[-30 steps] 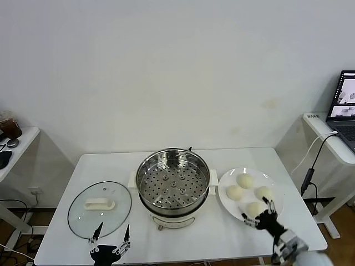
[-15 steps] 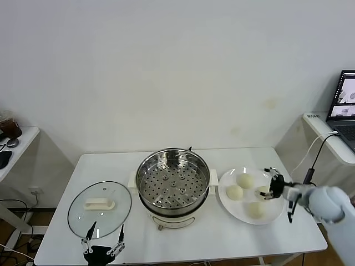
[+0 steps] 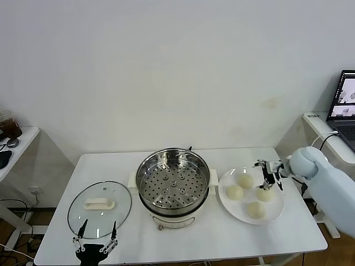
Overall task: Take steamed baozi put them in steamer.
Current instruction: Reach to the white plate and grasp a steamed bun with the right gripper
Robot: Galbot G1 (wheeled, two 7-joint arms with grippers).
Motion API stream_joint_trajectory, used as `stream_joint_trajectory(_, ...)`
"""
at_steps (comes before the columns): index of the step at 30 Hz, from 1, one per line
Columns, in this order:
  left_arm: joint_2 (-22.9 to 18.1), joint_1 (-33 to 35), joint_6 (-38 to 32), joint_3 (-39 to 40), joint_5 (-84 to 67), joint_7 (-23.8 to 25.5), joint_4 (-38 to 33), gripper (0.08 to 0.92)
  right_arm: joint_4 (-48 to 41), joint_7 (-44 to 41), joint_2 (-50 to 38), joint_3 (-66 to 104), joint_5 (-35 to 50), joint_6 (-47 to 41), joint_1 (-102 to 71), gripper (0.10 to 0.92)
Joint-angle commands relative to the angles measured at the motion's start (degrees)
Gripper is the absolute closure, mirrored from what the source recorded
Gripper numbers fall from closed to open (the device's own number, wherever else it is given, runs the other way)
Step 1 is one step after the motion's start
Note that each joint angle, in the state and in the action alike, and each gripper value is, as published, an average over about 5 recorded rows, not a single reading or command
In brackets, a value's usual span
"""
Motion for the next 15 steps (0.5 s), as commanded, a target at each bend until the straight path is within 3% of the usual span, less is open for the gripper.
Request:
stream_joint_trajectory(1,-0.17,-0.01,-0.20,-0.39,0.39,-0.30,-0.04,0.177,-14.16,-2.53,7.32,-13.42,-1.36,-0.40,10.94,0.203)
stream_joint_trajectory(15,0.51,0.63,-1.51,-1.35,-0.14,-0.63,0.75,0.177,-18.96,-0.46,12.11,-14.93,-3.87,-0.61,11.63,0.203)
